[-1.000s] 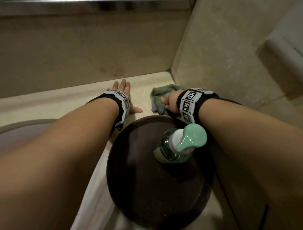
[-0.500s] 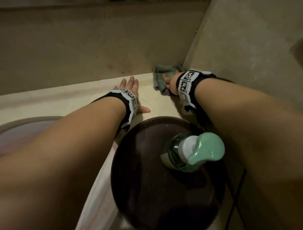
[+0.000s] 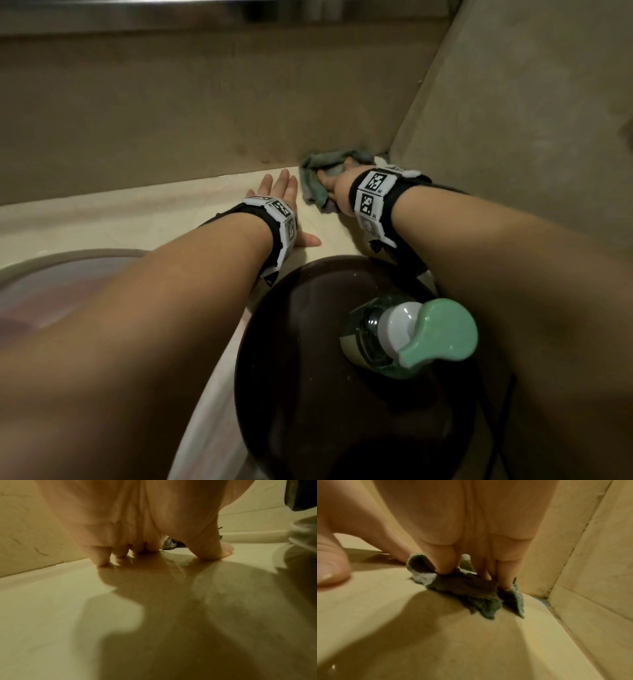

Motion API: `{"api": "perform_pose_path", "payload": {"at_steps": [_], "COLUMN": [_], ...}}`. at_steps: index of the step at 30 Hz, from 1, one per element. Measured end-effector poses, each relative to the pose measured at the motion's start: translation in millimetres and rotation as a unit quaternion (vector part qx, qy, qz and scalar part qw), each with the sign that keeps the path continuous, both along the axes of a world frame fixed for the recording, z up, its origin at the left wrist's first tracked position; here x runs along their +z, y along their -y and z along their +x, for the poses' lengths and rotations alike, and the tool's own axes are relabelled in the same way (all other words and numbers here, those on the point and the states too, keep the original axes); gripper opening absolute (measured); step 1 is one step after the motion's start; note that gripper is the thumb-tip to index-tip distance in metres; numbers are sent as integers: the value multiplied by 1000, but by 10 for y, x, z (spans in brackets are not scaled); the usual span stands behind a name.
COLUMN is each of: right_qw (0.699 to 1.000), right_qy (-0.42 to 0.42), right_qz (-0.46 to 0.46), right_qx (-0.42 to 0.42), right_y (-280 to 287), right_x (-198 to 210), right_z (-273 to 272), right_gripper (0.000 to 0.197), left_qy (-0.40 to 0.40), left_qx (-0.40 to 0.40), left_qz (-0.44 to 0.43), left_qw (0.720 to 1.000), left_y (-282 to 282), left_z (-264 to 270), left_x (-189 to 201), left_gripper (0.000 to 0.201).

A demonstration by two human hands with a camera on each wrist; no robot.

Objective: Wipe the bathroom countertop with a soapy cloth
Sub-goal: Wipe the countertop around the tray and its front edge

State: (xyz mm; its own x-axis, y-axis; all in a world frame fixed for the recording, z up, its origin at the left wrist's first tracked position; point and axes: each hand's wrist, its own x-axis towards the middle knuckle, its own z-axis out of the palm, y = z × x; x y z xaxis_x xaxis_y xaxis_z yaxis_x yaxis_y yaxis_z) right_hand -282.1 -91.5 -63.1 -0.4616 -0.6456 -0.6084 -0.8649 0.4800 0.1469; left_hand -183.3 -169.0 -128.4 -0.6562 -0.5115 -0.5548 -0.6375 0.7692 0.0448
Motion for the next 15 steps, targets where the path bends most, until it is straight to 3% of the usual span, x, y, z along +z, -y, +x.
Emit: {"api": "perform_pose_path", "payload": {"at_steps": [3, 11, 15], "right_qw": [997, 996, 999], "right_qy": [6, -18, -32], "right_qz": [76, 87, 3], "right_qx": [17, 29, -1], "right_y": [145, 159, -1], "right_x": [-61, -47, -6], "right_z": [59, 70, -16], "right_gripper": [65, 71, 59], "left_qy": [5, 18, -1], "left_qx": [-1, 0, 0], "left_qz": [2, 3, 2], "left_qw": [1000, 1000, 1000], "left_y": [9, -4, -7], "left_z": [5, -3, -6], "left_x": [5, 50, 51], "left_gripper": [124, 123, 123]}}
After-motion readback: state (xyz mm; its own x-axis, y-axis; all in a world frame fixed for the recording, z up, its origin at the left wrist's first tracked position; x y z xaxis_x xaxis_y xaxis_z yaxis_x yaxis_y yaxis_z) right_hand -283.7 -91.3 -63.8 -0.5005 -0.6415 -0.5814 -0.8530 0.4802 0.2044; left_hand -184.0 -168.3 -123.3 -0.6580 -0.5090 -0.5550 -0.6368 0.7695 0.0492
